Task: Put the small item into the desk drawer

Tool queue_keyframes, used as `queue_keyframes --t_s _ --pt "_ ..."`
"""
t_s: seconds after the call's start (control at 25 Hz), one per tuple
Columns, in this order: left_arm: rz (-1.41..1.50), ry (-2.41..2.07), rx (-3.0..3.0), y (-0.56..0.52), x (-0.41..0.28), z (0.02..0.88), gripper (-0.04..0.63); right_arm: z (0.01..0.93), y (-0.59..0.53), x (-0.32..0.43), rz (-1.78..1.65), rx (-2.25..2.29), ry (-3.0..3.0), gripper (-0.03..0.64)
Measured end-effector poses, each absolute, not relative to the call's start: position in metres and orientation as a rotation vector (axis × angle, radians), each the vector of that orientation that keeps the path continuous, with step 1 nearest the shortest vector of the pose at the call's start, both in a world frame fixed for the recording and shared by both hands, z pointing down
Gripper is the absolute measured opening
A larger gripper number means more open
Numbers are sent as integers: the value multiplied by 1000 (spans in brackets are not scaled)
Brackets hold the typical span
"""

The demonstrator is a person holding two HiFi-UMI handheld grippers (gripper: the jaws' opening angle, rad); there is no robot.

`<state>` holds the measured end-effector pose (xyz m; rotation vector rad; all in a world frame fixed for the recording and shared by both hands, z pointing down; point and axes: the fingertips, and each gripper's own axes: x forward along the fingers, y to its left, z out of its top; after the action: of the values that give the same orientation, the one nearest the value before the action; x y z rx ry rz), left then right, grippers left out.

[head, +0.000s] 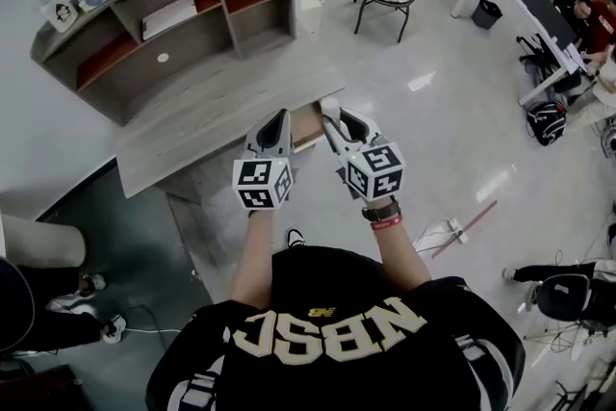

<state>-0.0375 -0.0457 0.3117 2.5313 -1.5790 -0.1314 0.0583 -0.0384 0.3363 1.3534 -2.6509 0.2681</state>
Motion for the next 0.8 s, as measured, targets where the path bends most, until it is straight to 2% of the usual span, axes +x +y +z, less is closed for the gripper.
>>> queue_keyframes --t_s 0.32,0.8 --pt "-90 -1549 2529 -82 -64 324 14 348 -80 24 301 1315 -2653 132" --pt "-42 -1486 2452 -135 -62 385 14 413 -136 43 359 1261 -2535 132"
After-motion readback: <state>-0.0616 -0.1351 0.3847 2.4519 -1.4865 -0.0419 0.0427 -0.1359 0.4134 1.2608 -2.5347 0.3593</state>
